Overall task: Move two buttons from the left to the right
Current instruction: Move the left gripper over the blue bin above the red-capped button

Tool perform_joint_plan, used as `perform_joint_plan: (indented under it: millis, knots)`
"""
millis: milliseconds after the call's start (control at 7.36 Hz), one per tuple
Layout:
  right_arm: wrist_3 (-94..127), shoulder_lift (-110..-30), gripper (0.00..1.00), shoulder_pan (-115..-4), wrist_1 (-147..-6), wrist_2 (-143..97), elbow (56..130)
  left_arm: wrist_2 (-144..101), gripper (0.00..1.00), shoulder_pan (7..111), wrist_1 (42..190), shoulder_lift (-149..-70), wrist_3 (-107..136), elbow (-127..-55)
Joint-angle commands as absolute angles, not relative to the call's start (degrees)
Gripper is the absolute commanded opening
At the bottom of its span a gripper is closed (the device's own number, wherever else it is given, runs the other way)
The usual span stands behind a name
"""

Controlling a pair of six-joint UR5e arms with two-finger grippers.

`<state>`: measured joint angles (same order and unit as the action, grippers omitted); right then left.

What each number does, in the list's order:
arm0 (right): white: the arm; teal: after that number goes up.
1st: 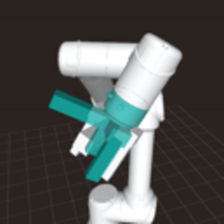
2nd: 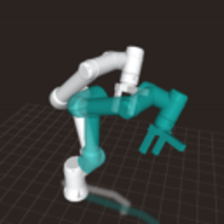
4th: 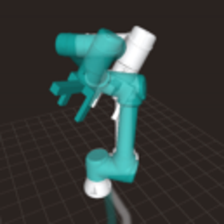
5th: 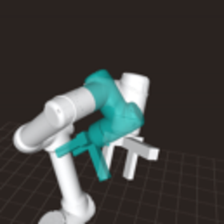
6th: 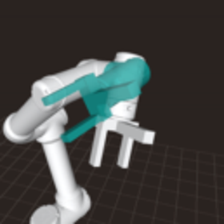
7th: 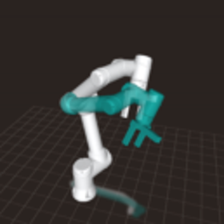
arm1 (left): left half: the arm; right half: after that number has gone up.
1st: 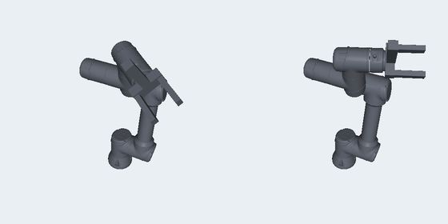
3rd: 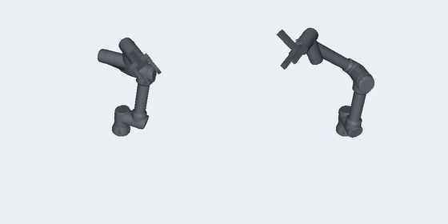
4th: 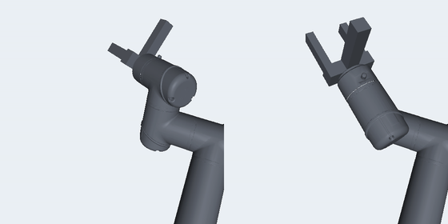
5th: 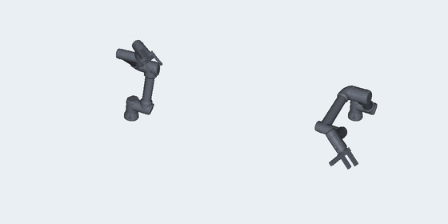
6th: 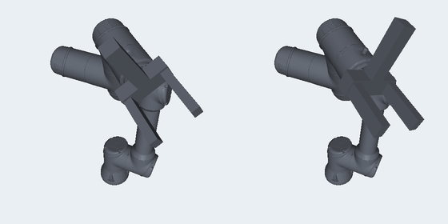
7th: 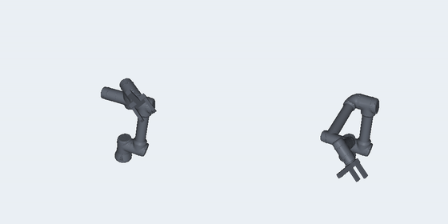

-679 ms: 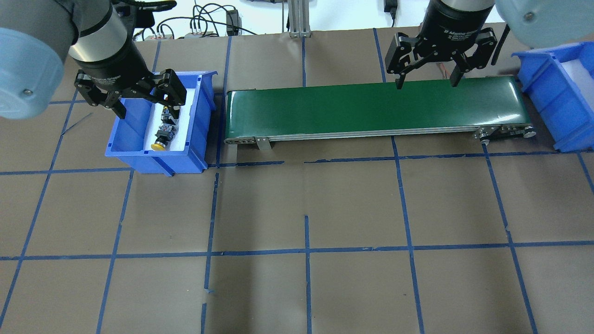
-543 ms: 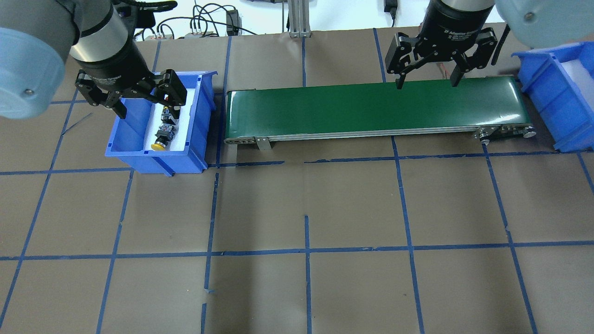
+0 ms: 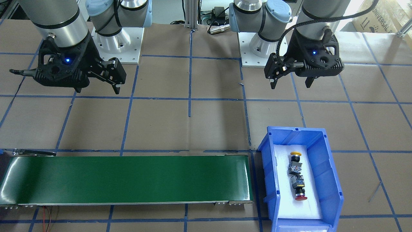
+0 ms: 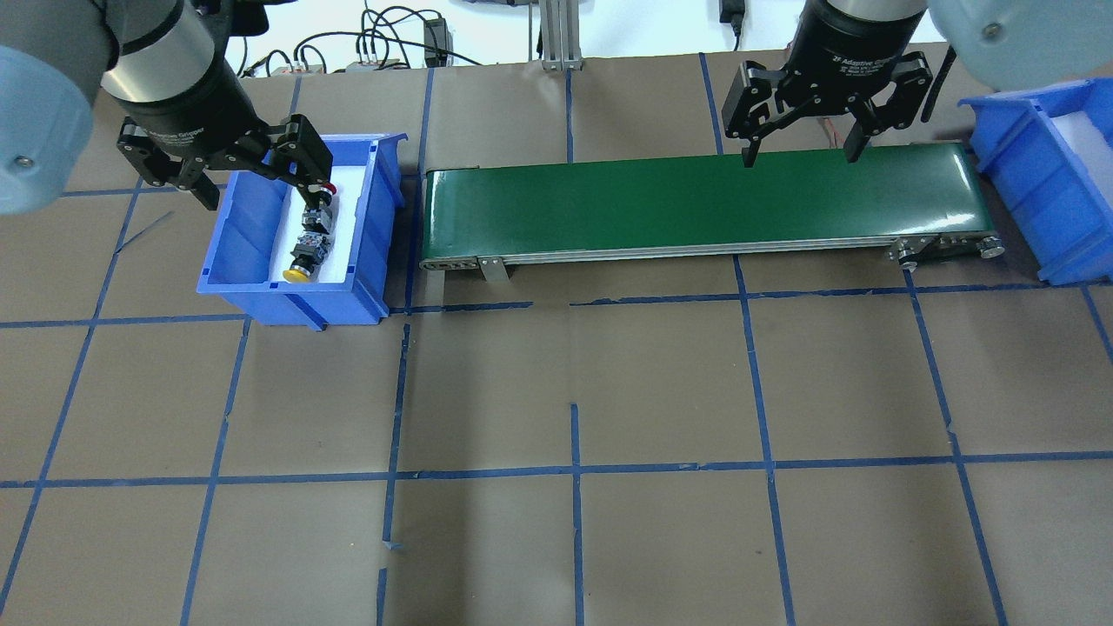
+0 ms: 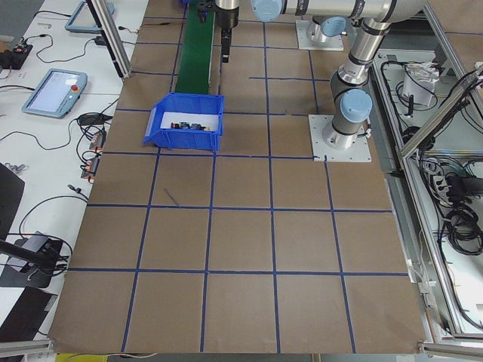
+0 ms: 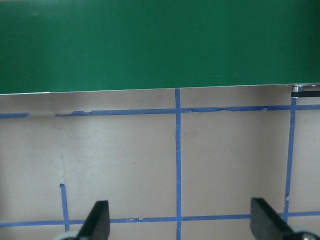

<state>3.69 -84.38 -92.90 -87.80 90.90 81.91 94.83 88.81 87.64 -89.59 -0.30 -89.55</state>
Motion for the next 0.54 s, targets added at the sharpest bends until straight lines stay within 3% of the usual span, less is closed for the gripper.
perform_joint_plan:
  millis: [0,408]
  knots:
    - [3.7,-84.4,1.00,-92.9,-87.8,90.9,81.9,94.7,1.00,87.4,87.5,-90.0,-3.1,-89.7]
    - [3.7,-84.4,1.00,-92.9,-87.8,90.9,81.9,92.8,1.00,79.3,82.4,-94.3,-9.9,-88.6]
